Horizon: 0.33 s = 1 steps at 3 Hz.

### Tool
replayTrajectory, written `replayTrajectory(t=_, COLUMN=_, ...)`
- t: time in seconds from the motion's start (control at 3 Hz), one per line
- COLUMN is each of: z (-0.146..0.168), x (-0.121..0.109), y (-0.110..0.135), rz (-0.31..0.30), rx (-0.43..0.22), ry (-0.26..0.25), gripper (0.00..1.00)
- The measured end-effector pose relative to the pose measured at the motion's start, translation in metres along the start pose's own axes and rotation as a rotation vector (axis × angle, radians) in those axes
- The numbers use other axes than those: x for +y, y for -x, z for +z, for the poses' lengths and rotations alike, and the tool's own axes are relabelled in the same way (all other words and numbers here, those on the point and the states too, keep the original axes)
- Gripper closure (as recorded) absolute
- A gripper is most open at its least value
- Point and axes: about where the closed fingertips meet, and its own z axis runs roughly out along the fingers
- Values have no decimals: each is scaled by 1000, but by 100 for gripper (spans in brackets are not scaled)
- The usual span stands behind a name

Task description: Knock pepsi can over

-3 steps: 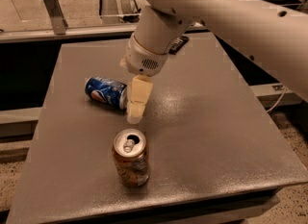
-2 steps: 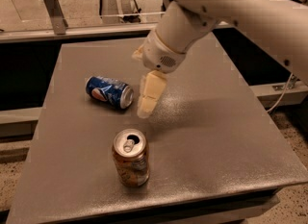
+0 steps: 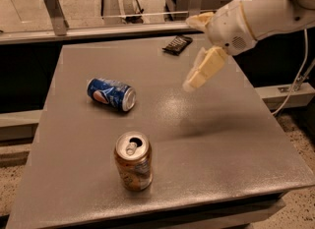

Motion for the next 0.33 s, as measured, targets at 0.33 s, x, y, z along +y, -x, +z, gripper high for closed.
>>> replayTrajectory(t=0.33, z=-8, x=0, y=1, rz=2, rx=-13, ry=-11, gripper=0)
